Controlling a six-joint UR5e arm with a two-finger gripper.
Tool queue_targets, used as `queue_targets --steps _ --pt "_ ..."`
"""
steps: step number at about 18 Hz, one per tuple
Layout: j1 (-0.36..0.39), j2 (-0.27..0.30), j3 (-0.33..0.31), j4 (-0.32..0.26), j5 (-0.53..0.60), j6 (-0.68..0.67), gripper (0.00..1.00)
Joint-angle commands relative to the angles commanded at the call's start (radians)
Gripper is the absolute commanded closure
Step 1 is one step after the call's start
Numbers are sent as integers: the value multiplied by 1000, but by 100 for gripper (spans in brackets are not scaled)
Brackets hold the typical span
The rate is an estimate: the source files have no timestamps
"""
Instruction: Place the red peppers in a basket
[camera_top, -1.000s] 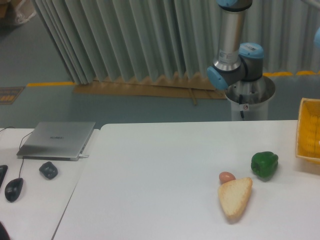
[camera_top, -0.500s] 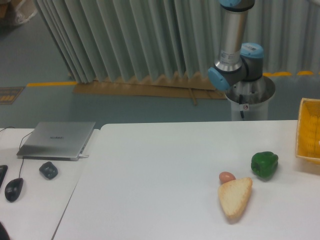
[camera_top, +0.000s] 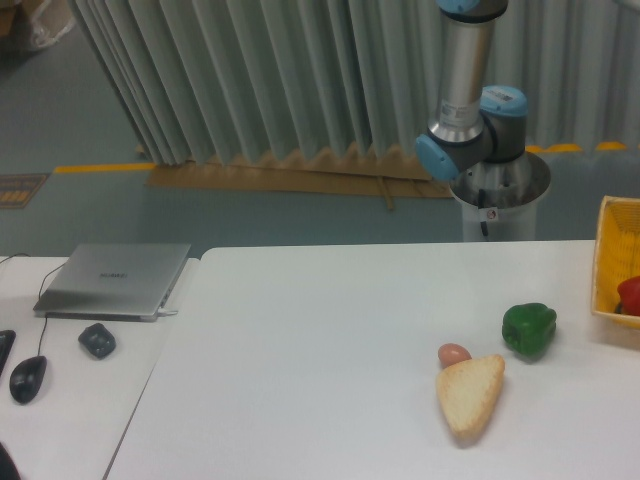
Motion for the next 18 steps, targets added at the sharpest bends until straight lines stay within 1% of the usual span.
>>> queue_targets --steps 2,7,8,10,12,14,16,18 --pt "-43 -1 -2 0 0 -66 0" --pt "-130 5 -3 -3 -9 -152 0" --pt "-149 12 -6 -6 -12 -201 0" --pt "-186 18 -11 -12 -9 -255 0" --pt "-207 47 -26 -12 -14 -294 0" --pt "-250 57 -40 -12 -24 -349 0" --pt "-262 60 -43 -11 -26 -402 0" --pt "-279 58 -54 -9 -25 -424 0"
